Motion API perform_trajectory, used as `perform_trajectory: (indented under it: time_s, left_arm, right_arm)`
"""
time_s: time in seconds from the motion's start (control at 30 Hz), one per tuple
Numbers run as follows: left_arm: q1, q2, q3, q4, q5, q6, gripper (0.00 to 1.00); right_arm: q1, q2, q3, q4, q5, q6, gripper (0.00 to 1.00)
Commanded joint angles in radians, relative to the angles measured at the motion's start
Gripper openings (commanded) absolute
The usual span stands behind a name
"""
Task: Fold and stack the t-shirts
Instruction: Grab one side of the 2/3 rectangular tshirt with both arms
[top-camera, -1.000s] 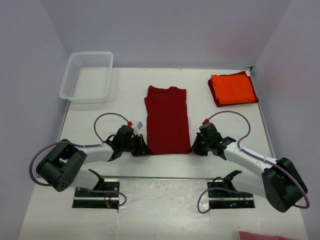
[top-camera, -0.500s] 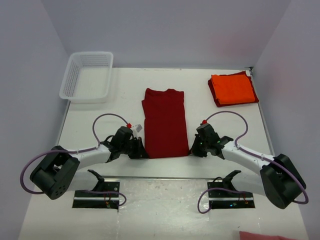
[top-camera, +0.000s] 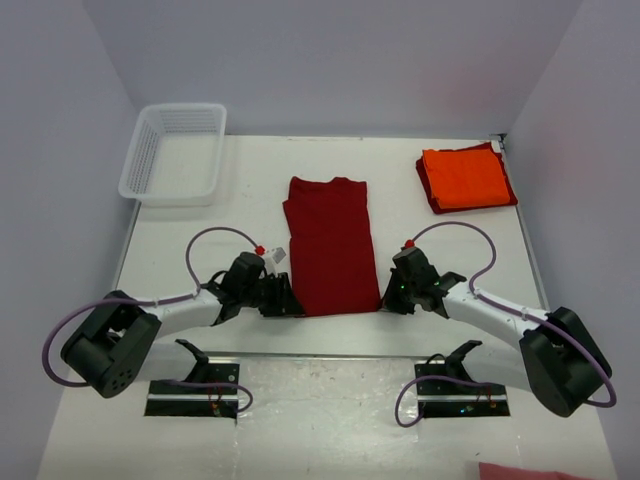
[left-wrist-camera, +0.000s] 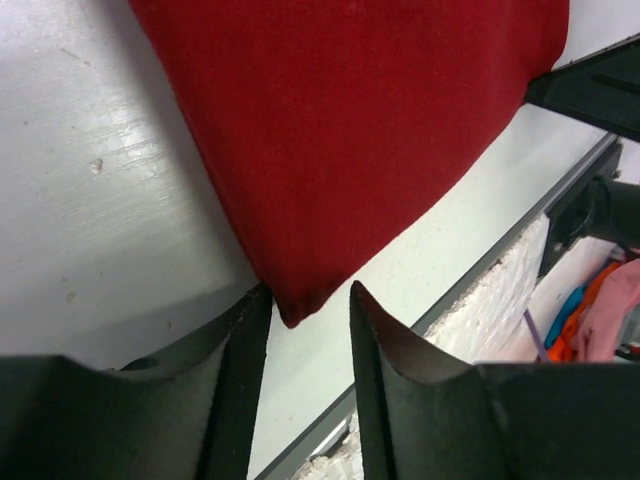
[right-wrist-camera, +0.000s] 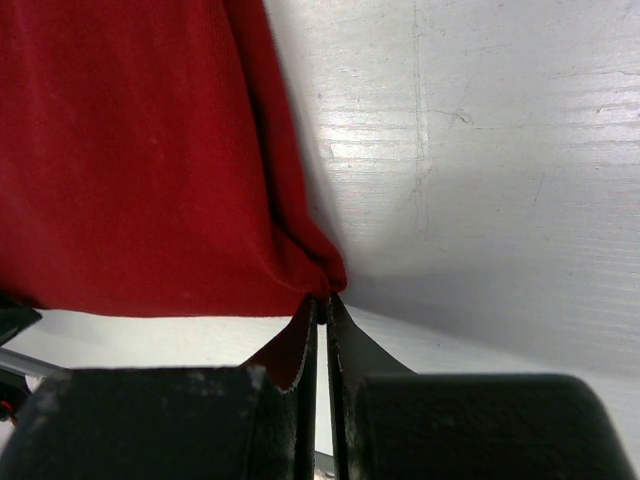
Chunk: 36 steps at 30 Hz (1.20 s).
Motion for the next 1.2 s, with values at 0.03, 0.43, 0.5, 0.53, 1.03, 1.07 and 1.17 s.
perform_trajectory:
  time_s: [0.03,0.43,0.5,0.53,1.03,1.07,1.17]
  left_arm:
    - [-0.001,0.028,-0.042,-0.066,-0.058,0.024,0.3]
    - [-0.001,-0.05,-0.024,-0.182,-0.11,0.055,0.0]
    - [-0.003,-0.076,-0.021,-0.221,-0.119,0.061,0.0]
    - [-0.003,-0.096,-0.019,-0.231,-0.119,0.063,0.0]
    - [-0.033,-0.242,-0.053,-0.331,-0.064,0.077,0.0]
    - [-0.036,-0.251,-0.055,-0.339,-0.063,0.077,0.0]
    - [-0.05,-0.289,-0.056,-0.363,-0.058,0.057,0.0]
  right_arm:
    - [0.0,0.007,0.02,0.006,0.029,-0.002,0.0]
    - [0.006,-0.007,0.018,-0.009,0.041,-0.007,0.0]
    - [0.011,-0.007,0.017,-0.002,0.038,-0.013,0.0]
    - [0.017,-0.008,0.015,-0.003,0.035,-0.016,0.0]
    - [0.199,-0.152,0.018,-0.118,0.061,0.043,0.0]
    - [0.209,-0.162,0.024,-0.13,0.065,0.047,0.0]
    - [0.233,-0.199,0.031,-0.173,0.068,0.067,0.0]
